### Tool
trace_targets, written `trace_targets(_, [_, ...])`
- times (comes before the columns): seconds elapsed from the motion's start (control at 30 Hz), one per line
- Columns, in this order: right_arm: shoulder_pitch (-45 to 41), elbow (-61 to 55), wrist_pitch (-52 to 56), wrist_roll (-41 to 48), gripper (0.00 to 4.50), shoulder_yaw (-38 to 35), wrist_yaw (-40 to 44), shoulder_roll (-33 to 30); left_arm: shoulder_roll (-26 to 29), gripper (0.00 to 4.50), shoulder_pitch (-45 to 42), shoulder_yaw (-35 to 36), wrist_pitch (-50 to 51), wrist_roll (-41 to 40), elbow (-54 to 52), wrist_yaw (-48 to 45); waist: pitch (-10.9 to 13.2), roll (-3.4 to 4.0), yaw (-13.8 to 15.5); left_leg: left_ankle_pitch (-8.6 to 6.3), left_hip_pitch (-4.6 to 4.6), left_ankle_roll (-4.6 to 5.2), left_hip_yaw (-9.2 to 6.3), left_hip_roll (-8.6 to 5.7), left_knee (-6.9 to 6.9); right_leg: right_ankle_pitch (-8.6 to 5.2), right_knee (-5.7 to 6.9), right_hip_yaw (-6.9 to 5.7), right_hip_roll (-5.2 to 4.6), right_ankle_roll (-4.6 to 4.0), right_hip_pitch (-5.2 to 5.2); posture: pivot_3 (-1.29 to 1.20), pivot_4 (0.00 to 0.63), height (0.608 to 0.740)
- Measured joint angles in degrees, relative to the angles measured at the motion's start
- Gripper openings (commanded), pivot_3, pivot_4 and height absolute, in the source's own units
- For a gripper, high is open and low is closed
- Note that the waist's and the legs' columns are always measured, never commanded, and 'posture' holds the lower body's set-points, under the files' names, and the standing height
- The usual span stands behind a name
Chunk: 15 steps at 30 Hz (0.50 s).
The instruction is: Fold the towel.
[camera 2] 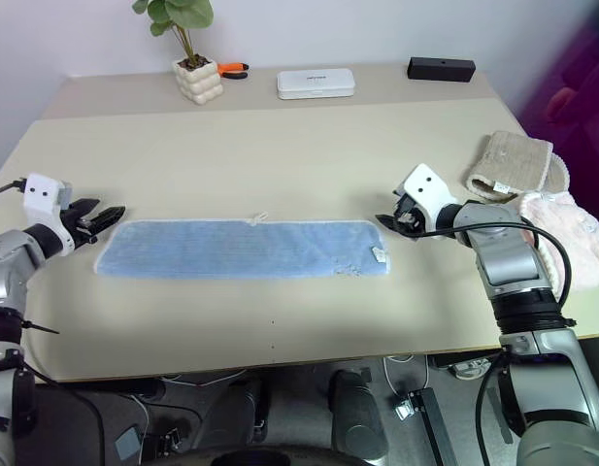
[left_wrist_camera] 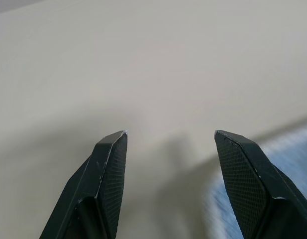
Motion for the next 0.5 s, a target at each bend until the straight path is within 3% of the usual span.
trace_targets(0.13, [4.99,-6.64,6.2,4.16,4.48,-4.55,0.51,-0.23,-0.44,2.89,5.64,1.88,1.94,-2.93,-6.24,-1.28,0.0,0.0,0.09,0.0,-0.01,0.0,-0.02,0.01,-0.02,0.0,-0.02,0.0,0.0,0.0,0.0,0.0,0.15,0.738])
trace_targets(0.23, [10.05,-14.64,14.95,10.91,4.48,-9.74,1.15,-0.3,-0.5,2.89,8.44,4.12,2.67,-4.62,-11.19,-0.57,0.0,0.0,0.42,0.0,-0.03,0.0,-0.08,0.01,0.01,0.0,-0.02,0.0,-0.03,-0.01,0.02,0.0,0.15,0.738])
trace_targets(0.33, [17.2,-26.75,27.72,21.12,4.48,-18.51,-1.8,2.34,-1.22,2.89,12.6,4.53,5.01,-7.67,-24.2,-1.71,-0.03,-0.04,0.76,0.0,-0.02,-0.01,-0.17,0.01,0.02,-0.01,-0.08,-0.03,-0.06,-0.01,0.15,0.0,0.15,0.738])
trace_targets(0.5, [30.1,-43.33,47.27,40.12,4.48,-31.33,-11.91,12.24,-7.26,2.89,19.58,-9.46,8.64,-10.11,-50.22,-4.17,-0.1,0.05,1.37,0.0,0.06,-0.01,-0.04,0.0,0.04,-0.04,-0.17,0.11,-0.04,-0.07,0.26,0.0,0.15,0.738])
